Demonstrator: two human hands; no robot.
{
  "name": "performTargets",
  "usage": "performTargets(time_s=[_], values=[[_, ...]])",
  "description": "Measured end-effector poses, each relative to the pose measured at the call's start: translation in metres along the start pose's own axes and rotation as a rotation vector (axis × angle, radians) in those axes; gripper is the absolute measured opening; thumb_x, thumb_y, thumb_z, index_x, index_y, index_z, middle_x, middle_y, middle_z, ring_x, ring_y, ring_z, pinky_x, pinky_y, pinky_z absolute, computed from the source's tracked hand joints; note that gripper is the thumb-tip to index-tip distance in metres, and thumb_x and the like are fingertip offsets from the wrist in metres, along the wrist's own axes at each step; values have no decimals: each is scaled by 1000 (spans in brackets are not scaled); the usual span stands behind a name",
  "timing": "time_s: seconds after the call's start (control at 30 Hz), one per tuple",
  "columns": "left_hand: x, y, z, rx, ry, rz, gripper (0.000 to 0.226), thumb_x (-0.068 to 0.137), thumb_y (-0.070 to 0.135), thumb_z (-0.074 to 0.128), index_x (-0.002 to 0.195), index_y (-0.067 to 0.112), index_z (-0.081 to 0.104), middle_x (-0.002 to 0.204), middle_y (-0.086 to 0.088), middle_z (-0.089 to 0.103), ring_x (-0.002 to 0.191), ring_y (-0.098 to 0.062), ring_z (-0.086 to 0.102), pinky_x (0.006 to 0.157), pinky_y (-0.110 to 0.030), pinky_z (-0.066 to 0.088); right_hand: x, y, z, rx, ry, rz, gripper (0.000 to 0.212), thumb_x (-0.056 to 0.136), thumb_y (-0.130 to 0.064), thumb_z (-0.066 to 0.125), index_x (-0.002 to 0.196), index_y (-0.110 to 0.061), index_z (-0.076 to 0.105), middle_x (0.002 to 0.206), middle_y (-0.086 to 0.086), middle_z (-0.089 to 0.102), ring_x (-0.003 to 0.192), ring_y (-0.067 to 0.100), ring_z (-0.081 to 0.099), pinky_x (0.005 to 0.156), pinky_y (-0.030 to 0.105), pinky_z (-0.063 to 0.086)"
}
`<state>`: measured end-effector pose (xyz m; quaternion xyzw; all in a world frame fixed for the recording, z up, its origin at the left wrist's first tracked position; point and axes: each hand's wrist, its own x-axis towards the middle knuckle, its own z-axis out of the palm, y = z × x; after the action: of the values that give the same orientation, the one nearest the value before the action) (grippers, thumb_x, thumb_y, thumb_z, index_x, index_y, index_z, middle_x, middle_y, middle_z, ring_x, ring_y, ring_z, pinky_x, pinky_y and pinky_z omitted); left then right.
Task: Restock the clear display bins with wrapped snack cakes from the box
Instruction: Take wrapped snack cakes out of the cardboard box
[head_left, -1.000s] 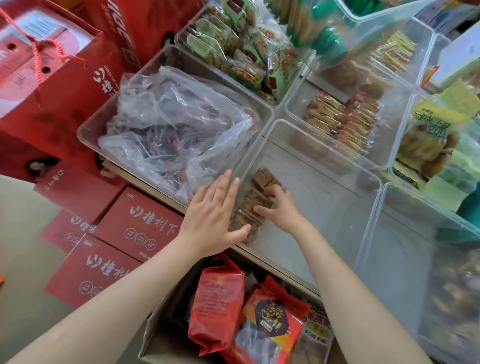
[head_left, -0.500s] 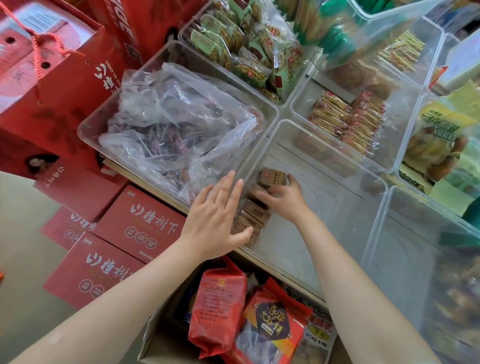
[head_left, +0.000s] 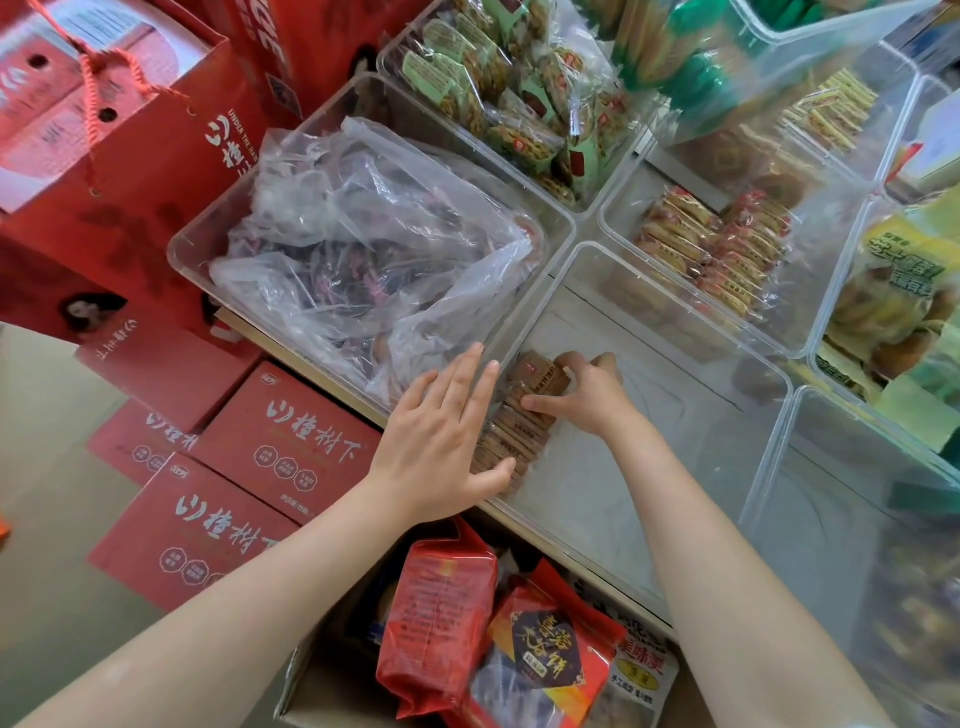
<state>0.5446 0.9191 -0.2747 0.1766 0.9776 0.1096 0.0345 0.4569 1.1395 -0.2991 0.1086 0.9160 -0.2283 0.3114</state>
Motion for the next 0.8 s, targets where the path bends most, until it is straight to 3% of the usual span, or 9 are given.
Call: performTargets(time_s=[0.13,0.27,0.33,0.43,0.6,0.8], values=[[0,0,1,-6,10,3,98,84,70,44,156,5,31,164,-18,24,144,-28,39,117,-43,27,-7,-1,8,117,34,-102,66,74,-36,87,121,-22,43,118,4,57,104,23,58,84,38,50],[0,0,1,-20,13,3,97,84,69,44,155,4,34,163,-19,26,143,-28,41,115,-44,32,-12,5,18,-52,139,-210,64,86,-37,75,140,-20,45,121,8,52,117,28,50,95,42,46],[0,0,1,-30,8,4,97,84,69,44,155,4,33,164,-19,25,144,-29,40,115,-45,32,-15,14,26,-107,119,-161,57,95,-48,60,145,-28,43,117,10,47,116,34,49,95,41,46],[-1,-1,2,-46,8,4,97,83,68,45,156,5,32,164,-18,24,145,-28,38,116,-45,32,-24,9,42,39,57,-59,58,99,-55,45,152,-40,27,122,13,47,111,36,56,95,41,48],[0,1,0,-53,-17,5,96,83,66,44,156,5,32,163,-19,25,145,-28,39,115,-44,33,-24,-13,64,117,163,25,63,95,-63,45,151,-40,25,132,17,46,114,37,55,93,43,49],[0,1,0,-62,-39,15,95,83,66,41,156,6,31,164,-19,24,144,-28,39,115,-43,33,-13,-22,59,150,132,170,72,88,-64,56,148,-38,27,135,15,44,116,38,54,97,46,49]])
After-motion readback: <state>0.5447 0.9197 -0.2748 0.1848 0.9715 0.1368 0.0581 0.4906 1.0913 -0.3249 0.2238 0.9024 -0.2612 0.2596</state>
